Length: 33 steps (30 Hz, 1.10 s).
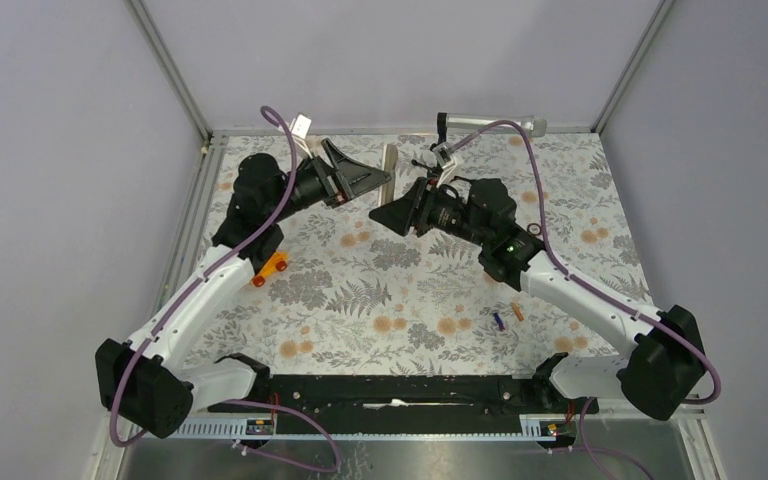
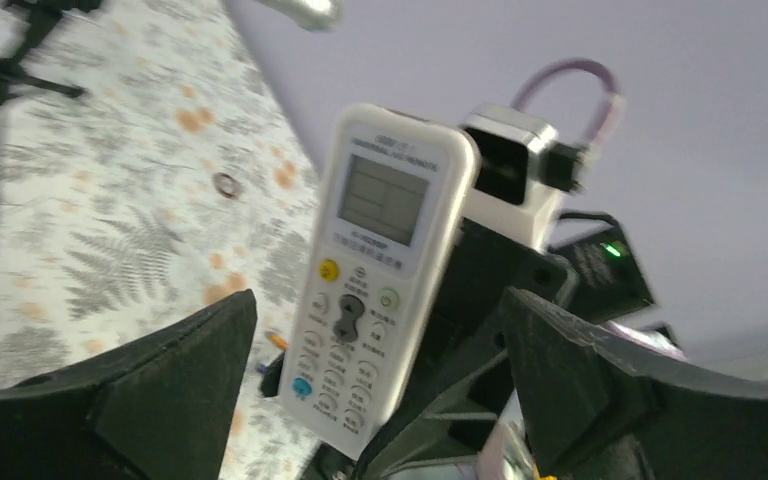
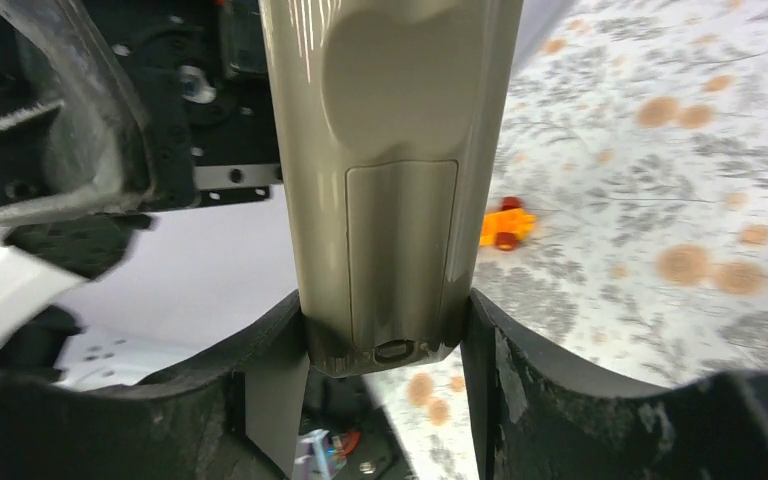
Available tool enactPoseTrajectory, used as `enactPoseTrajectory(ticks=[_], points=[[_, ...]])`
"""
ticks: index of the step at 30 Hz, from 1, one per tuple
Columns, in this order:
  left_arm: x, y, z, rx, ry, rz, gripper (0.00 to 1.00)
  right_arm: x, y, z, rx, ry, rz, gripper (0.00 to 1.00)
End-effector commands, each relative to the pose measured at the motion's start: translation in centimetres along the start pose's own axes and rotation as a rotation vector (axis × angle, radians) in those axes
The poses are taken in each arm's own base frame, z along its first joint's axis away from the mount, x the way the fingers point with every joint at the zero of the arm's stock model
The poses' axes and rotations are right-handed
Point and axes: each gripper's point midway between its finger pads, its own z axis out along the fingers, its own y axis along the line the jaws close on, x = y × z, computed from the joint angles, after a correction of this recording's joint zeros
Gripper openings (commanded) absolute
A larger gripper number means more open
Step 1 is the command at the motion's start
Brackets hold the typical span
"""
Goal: Load the batteries into the remote control
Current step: Pick up the remote control from the center of the board.
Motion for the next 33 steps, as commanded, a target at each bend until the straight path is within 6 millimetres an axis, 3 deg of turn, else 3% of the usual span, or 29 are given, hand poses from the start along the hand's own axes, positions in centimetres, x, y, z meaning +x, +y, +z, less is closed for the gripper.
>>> enactPoseTrajectory(ticks=[1, 5, 12, 17, 20, 23, 25, 28, 31, 33], points=[[-3.0, 1.4, -0.8, -0.201, -0.108, 0.136, 0.99, -1.0, -1.3, -0.1, 0.158, -0.016, -0.214, 0.33], [-3.1, 2.6, 0.3, -0.302, -0.062, 0.193, 0.92, 0.0, -3.1, -0.1, 0.274, 0.011, -0.275, 0.32], [-1.0, 4.4, 1.2, -0.411, 0.012, 0.202, 0.75, 0.7, -4.5, 0.3, 0.388, 0.053, -0.343, 0.3], [-0.4, 5.5, 1.6, -0.44, 0.037, 0.187, 0.53, 1.0, -4.7, 0.7, 0.398, 0.074, -0.352, 0.3], [-0.5, 5.8, 1.6, -0.451, 0.031, 0.193, 0.46, 1.3, -4.8, 0.9, 0.398, 0.093, -0.351, 0.29], [-0.6, 6.0, 1.7, -0.46, 0.033, 0.195, 0.45, 1.6, -4.8, 1.1, 0.391, 0.104, -0.351, 0.29], [-0.5, 6.4, 1.8, -0.473, 0.035, 0.189, 0.53, 2.0, -5.2, 1.0, 0.406, 0.126, -0.347, 0.29], [-0.7, 6.9, 1.8, -0.496, 0.021, 0.176, 0.56, 2.4, -5.6, 1.0, 0.417, 0.139, -0.343, 0.29], [-0.8, 7.1, 1.9, -0.499, 0.012, 0.173, 0.53, 2.5, -5.6, 1.0, 0.416, 0.142, -0.339, 0.29], [-0.8, 7.0, 2.1, -0.484, 0.015, 0.183, 0.43, 2.6, -5.4, 1.2, 0.403, 0.148, -0.341, 0.29]])
